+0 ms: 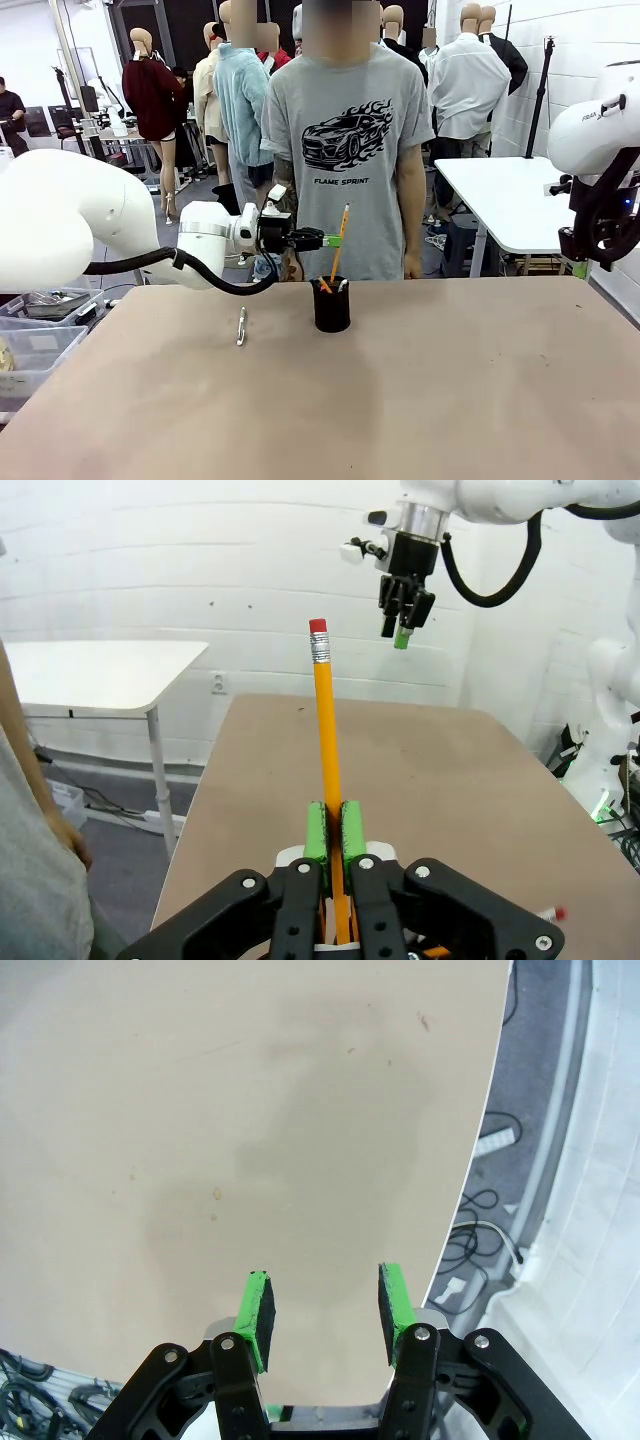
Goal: Place the pens into the pen holder.
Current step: Pick up a writing instrument from the table and place it into the Pen holder.
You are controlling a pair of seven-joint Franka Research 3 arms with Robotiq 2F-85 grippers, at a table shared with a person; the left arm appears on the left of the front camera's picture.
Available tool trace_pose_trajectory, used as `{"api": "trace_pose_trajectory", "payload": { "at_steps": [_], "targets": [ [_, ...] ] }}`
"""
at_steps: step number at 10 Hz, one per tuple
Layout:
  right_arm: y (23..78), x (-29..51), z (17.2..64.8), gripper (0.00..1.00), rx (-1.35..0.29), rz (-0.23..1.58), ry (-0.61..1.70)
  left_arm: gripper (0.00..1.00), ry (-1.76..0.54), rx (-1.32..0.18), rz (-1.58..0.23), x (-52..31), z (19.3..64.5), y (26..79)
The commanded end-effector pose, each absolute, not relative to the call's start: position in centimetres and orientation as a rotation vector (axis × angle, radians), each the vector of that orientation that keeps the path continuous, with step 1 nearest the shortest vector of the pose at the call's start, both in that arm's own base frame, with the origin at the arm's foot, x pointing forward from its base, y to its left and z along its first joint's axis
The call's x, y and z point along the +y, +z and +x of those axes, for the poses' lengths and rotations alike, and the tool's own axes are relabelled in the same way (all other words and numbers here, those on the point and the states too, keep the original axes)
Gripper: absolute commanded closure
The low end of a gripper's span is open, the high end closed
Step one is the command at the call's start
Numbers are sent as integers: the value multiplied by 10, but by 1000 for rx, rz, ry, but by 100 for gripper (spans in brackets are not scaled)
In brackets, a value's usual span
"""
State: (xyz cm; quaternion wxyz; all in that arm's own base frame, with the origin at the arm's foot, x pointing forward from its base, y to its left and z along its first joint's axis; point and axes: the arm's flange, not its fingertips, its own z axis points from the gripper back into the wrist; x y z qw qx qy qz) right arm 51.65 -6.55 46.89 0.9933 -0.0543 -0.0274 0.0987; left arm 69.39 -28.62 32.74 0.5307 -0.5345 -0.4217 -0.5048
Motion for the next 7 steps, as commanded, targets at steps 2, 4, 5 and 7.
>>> {"api": "trace_pose_trajectory", "payload": {
  "at_steps": [2,4,5,7],
  "targets": [
    [468,-66,516,46,-55,-111,207,100,-1187,-928,-1295,-287,696,318],
    [468,-66,516,46,-55,-111,207,80,-1200,-923,-1308,-280,688,324],
    [468,-66,516,46,-55,-111,207,61,-1200,-928,-1315,-274,684,328],
    [468,-66,516,46,-55,-111,207,41,-1201,-942,-1332,-261,671,340]
  ]
}}
